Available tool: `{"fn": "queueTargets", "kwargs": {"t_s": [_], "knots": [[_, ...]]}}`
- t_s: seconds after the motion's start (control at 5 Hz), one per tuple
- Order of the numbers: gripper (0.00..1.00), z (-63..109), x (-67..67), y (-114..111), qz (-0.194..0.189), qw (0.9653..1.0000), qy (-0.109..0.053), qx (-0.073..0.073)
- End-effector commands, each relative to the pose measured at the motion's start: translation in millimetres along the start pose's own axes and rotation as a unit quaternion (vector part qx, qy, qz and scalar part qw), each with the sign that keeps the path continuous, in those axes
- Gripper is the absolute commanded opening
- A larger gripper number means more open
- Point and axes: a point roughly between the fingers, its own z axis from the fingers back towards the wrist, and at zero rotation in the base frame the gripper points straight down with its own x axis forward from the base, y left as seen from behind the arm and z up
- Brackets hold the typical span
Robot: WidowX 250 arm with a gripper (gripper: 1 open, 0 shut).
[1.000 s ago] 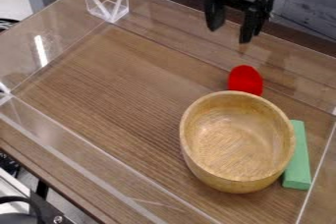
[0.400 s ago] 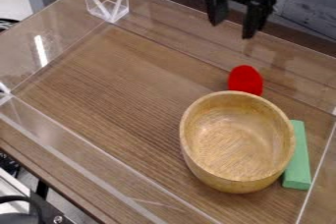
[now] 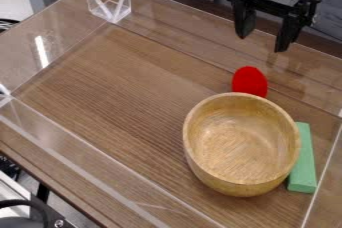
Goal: Move the red fruit to the right
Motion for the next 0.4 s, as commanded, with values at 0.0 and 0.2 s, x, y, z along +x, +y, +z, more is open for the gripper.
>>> {"fn": "queueTargets", "kwargs": {"t_s": [0.0, 0.2], "knots": [[1.00, 42.3, -3.8, 18, 0.009, 0.9987, -0.051, 0.001], [1.00, 59.7, -22.1, 66, 0.027, 0.9976, -0.064, 0.005]]}}
